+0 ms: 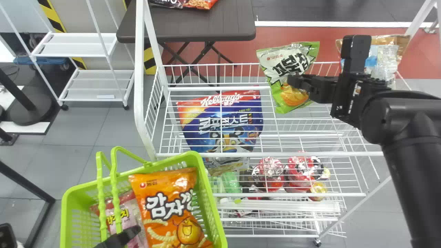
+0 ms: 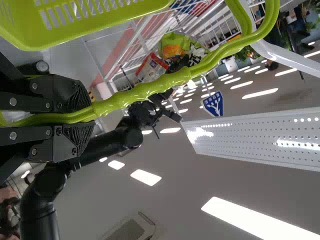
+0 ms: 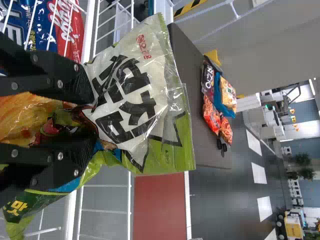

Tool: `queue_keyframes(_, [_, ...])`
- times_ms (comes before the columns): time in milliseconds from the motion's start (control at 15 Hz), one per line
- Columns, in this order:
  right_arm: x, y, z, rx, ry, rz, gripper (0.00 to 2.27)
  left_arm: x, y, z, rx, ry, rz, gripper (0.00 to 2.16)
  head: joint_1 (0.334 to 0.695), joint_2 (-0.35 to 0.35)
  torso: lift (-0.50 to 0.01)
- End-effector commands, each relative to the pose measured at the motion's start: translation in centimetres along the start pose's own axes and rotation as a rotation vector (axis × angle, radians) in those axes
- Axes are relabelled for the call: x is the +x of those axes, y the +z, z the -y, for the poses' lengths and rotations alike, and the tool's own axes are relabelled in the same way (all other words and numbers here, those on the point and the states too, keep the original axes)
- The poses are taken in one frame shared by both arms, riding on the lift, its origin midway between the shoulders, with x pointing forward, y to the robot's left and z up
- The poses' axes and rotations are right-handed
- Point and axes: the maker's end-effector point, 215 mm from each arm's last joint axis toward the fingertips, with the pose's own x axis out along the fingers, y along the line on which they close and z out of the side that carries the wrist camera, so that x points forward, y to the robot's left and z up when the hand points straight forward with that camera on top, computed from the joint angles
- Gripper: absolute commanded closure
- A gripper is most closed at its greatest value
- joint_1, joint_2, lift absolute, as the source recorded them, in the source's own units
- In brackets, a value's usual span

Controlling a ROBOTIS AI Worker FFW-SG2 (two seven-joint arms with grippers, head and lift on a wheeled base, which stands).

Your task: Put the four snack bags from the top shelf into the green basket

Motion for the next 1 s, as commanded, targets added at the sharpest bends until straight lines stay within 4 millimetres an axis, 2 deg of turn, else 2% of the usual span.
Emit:
queue_keyframes(0, [-2.9, 0.9, -0.8, 0.052, 0.03, 0.041, 2.25, 0.1, 0.1, 0.2, 0.004, -0.011, 0.003, 2.15, 0.695, 0.041, 0.0])
queue_keyframes(133, [-6.5, 2.4, -3.4, 0.082, 0.091, 0.082, 2.25, 0.1, 0.2, 0.2, 0.008, -0.012, 0.003, 2.15, 0.695, 0.039, 0.0])
queue_keyframes(200, [-8.5, 2.0, -5.2, 0.105, 0.12, 0.067, 2.25, 0.2, 0.3, 0.1, 0.01, -0.013, 0.002, 2.15, 0.695, 0.04, 0.0])
queue_keyframes(333, [-11.9, 0.0, -9.3, 0.126, 0.199, 0.002, 2.25, 0.4, 0.5, 0.1, 0.013, -0.015, 0.001, 2.15, 0.695, 0.061, 0.0])
queue_keyframes(467, [-14.2, -3.4, -15.1, 0.137, 0.316, -0.104, 2.25, 0.6, 0.5, 0.0, 0.015, -0.016, -0.003, 2.15, 0.695, 0.094, 0.0])
queue_keyframes(533, [-15.0, -5.7, -18.4, 0.126, 0.373, -0.17, 2.25, 0.8, 0.7, -0.1, 0.015, -0.02, -0.002, 2.15, 0.695, 0.121, 0.0])
queue_keyframes(600, [-15.5, -7.0, -21.3, 0.125, 0.427, -0.205, 2.25, 0.8, 0.7, -0.1, 0.015, -0.019, -0.002, 2.15, 0.695, 0.149, 0.0])
queue_keyframes(667, [-16.0, -8.2, -23.8, 0.125, 0.479, -0.244, 2.25, 0.7, 0.6, -0.2, 0.014, -0.017, -0.002, 2.15, 0.695, 0.229, 0.0])
queue_keyframes(733, [-16.3, -8.8, -26.4, 0.115, 0.522, -0.27, 2.25, 0.7, 0.6, -0.3, 0.011, -0.017, 0.0, 2.15, 0.695, 0.274, 0.0])
queue_keyframes(867, [-15.9, -9.1, -29.5, 0.074, 0.55, -0.284, 2.25, 0.7, 0.7, -0.4, 0.01, -0.017, 0.002, 2.15, 0.695, 0.35, 0.0])
queue_keyframes(933, [-15.6, -10.0, -30.9, 0.079, 0.578, -0.309, 2.25, 0.8, 0.6, -0.4, 0.009, -0.019, 0.001, 2.15, 0.695, 0.35, 0.0])
